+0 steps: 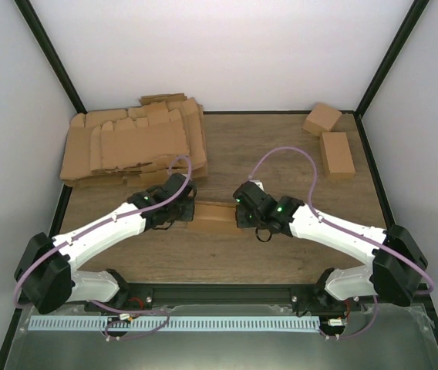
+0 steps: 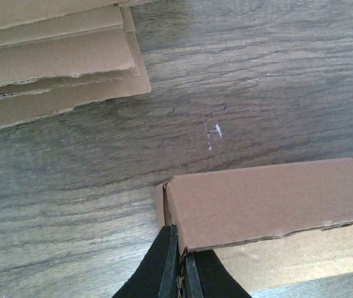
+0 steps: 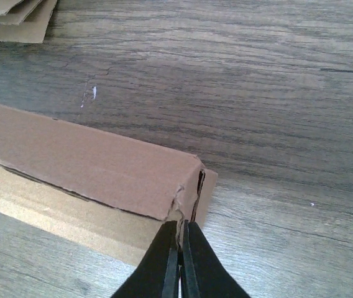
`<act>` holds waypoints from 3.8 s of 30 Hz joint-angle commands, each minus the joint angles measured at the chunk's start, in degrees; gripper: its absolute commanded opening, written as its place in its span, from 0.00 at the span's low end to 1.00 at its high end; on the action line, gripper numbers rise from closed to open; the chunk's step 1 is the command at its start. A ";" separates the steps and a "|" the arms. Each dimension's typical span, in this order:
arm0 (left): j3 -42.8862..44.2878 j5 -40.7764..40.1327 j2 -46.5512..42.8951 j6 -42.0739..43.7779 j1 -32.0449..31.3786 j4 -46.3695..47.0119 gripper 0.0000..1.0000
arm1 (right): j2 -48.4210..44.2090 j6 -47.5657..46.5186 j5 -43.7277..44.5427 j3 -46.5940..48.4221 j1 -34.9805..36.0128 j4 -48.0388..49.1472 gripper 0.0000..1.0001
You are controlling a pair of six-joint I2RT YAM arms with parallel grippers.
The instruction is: Fold the paper box
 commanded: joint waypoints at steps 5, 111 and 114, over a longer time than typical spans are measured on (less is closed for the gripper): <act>-2.41 1.59 -0.06 0.52 0.02 2.51 0.04 | 0.52 -1.32 4.61 3.51 0.83 -6.62 0.03; -2.83 1.12 2.97 -2.21 -4.58 3.26 0.04 | 2.84 6.25 0.27 -8.36 1.01 -3.84 0.01; -3.59 1.16 2.65 -2.97 -5.34 3.75 0.04 | 1.05 4.90 0.57 -8.71 1.01 -2.87 0.01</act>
